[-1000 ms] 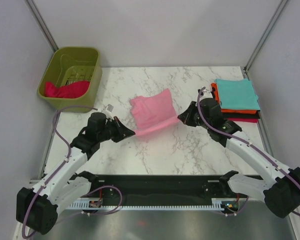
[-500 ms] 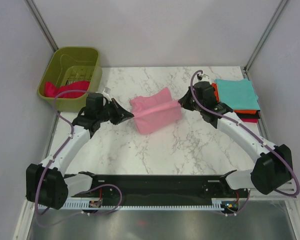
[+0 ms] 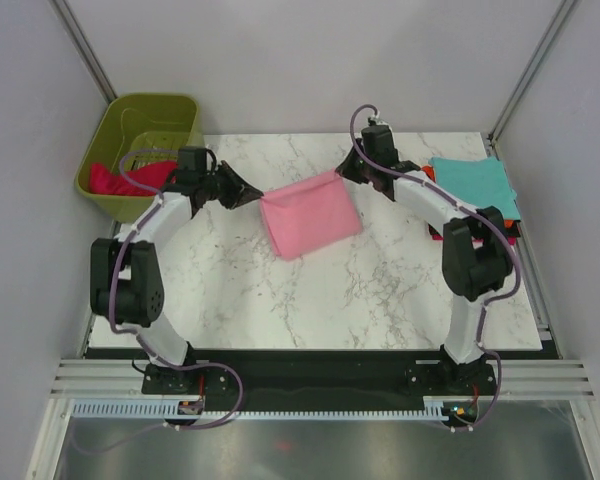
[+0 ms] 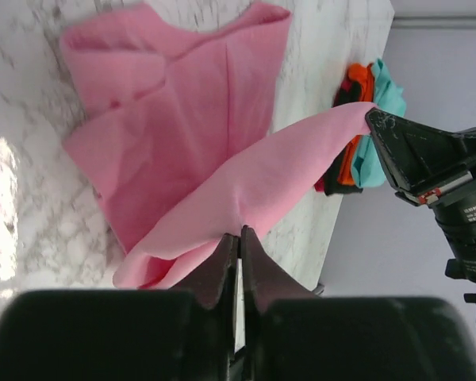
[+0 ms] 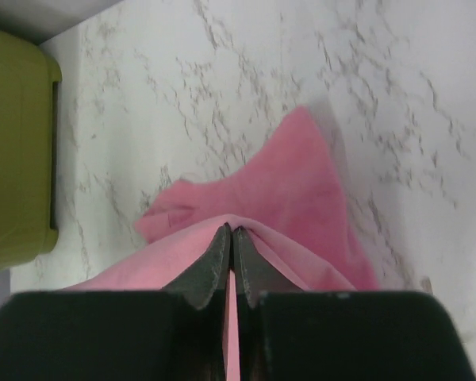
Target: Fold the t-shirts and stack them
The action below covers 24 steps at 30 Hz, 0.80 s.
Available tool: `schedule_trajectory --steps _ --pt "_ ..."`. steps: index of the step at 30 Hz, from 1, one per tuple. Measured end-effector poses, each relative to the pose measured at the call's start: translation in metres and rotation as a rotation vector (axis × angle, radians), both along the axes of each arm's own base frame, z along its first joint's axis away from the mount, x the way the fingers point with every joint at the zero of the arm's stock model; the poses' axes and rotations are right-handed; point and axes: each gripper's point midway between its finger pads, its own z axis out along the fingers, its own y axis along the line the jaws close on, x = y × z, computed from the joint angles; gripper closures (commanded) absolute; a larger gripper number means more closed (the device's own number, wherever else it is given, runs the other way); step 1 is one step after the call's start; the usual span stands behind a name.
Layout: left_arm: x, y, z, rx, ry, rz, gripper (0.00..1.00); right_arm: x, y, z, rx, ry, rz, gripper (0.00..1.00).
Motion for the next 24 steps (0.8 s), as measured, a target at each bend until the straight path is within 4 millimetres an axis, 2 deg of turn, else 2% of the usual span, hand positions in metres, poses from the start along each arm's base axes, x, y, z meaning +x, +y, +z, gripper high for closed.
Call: schedule_trajectory --steps 1,2,3,6,8,10,13,16,18,20,24 --pt "0.014 0.002 -0.002 0.001 -0.001 0.005 0.61 0.015 0.005 -0.001 0.013 -0.006 0.003 0.61" --pt "0.032 0.004 -0.006 0.001 0.003 0.011 0.17 0.029 0.009 -0.002 0.026 -0.013 0.001 0.31" --pt "0.049 0.007 -0.012 0.002 0.009 0.018 0.04 0.044 0.013 -0.001 0.035 -0.027 -0.004 0.02" --pt "0.092 0.012 -0.032 -0.001 0.031 0.026 0.0 0.078 0.019 -0.007 0.032 -0.058 -0.005 0.02" --pt "0.1 0.016 -0.049 0.005 0.06 0.03 0.0 0.085 0.018 -0.016 0.023 -0.052 -0.004 0.02" --pt "0.095 0.02 -0.065 0.022 0.095 0.029 0.0 0.08 0.014 -0.032 -0.001 -0.03 0.0 0.06" --pt "0.082 0.021 -0.068 0.043 0.107 0.031 0.01 0.059 0.002 -0.058 -0.05 0.012 0.009 0.14" --pt "0.065 0.02 -0.061 0.077 0.097 0.034 0.02 0.037 -0.007 -0.077 -0.099 0.06 0.033 0.21" --pt "0.055 0.021 -0.051 0.107 0.075 0.048 0.05 0.03 -0.01 -0.081 -0.118 0.07 0.047 0.28" --pt "0.044 0.016 -0.035 0.147 0.024 0.057 0.05 0.021 -0.011 -0.08 -0.127 0.071 0.065 0.28" --pt "0.026 0.001 -0.036 0.206 0.0 0.04 0.04 -0.009 -0.016 -0.095 -0.141 0.12 0.083 0.32"
